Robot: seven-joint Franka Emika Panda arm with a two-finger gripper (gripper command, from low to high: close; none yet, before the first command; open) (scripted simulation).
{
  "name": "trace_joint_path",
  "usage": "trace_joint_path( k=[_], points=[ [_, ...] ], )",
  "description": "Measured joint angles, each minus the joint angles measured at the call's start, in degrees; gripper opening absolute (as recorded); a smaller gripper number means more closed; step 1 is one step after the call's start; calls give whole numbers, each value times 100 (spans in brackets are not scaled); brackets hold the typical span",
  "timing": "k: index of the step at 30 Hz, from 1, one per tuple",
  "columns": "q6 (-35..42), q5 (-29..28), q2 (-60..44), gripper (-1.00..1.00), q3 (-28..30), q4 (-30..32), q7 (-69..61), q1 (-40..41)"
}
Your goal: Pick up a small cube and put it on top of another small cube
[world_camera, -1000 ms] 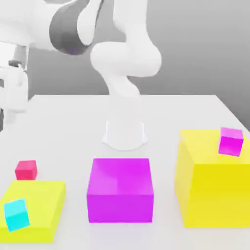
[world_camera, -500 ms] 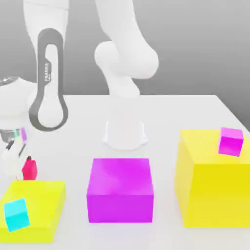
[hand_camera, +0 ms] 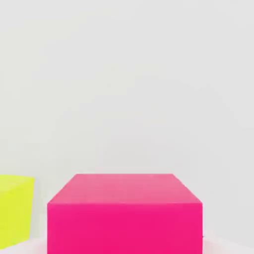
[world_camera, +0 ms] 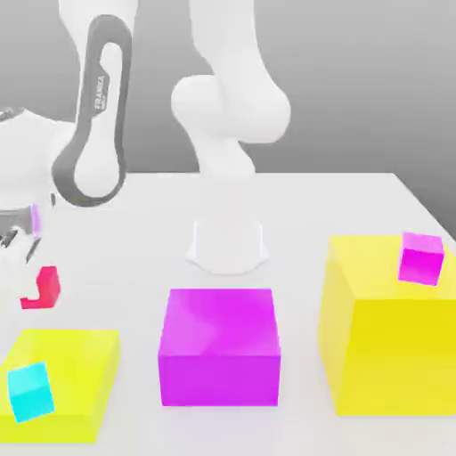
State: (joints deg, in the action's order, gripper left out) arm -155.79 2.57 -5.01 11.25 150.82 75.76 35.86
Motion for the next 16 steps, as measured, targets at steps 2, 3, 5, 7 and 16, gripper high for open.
trace_joint_path(
  k=[2, 3, 5, 7, 16],
  points=[
    [383, -53, -19, -100, -153, -404, 136, -254],
    [575, -73, -33, -100, -230, -610, 200, -379],
    [957, -107, -62, -100, -384, -1023, 323, -630],
    [1340, -136, -92, -100, -537, -1438, 444, -882],
    [1009, -78, -814, 100, -726, -1829, 525, -1115]
  ],
)
